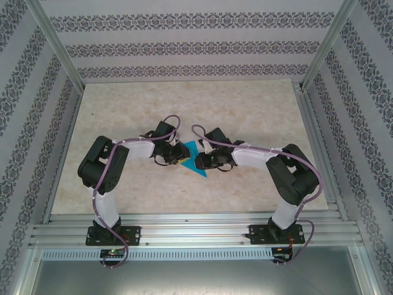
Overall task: Fold a paper plane with a square sheet of paper (fold left side to right side)
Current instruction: Fourth fold the wing at the center of the table.
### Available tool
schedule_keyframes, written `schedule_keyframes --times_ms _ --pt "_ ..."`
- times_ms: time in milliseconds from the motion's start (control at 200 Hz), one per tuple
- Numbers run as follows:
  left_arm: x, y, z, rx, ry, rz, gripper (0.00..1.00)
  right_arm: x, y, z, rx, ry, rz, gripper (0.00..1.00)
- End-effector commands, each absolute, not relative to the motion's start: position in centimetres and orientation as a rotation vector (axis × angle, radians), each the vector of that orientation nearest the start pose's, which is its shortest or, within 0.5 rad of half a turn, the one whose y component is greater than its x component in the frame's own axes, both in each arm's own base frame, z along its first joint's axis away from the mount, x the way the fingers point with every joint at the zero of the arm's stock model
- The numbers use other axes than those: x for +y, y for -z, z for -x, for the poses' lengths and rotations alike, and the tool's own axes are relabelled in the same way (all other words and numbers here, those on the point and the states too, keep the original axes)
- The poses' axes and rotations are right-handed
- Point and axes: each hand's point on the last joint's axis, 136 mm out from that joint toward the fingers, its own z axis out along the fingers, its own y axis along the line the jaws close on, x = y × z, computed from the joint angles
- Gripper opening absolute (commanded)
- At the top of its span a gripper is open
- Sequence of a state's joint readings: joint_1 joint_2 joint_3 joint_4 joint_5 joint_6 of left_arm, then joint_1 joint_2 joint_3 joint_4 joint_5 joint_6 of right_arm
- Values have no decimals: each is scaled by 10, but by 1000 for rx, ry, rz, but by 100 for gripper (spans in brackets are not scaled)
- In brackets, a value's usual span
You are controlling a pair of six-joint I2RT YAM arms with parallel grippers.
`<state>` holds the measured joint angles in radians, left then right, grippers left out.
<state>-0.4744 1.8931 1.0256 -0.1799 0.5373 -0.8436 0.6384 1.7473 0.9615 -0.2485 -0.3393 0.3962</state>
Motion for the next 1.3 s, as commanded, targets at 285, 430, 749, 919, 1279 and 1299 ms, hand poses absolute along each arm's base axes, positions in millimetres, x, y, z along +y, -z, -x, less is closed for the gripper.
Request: schedule_keyframes --times_ms 285,430,749,919,1279,1299 --pt "-265 -7 -326 2899 1005 334 28 301 -63 -314 2632 -814 521 31" --pt "-265 -7 -326 2900 1003 332 28 302 -55 -310 2653 -819 533 31" --pt "-263 -8 -325 2901 992 330 28 309 -48 -307 2669 -893 555 6" --pt "-259 -8 -321 2902 974 327 28 314 -48 -304 2666 -976 567 1" --pt "-253 2 -315 2926 935 345 28 304 -39 -314 2680 -1081 520 2" --pt "-253 3 -314 2931 932 347 28 303 -38 -314 2683 -1083 519 2"
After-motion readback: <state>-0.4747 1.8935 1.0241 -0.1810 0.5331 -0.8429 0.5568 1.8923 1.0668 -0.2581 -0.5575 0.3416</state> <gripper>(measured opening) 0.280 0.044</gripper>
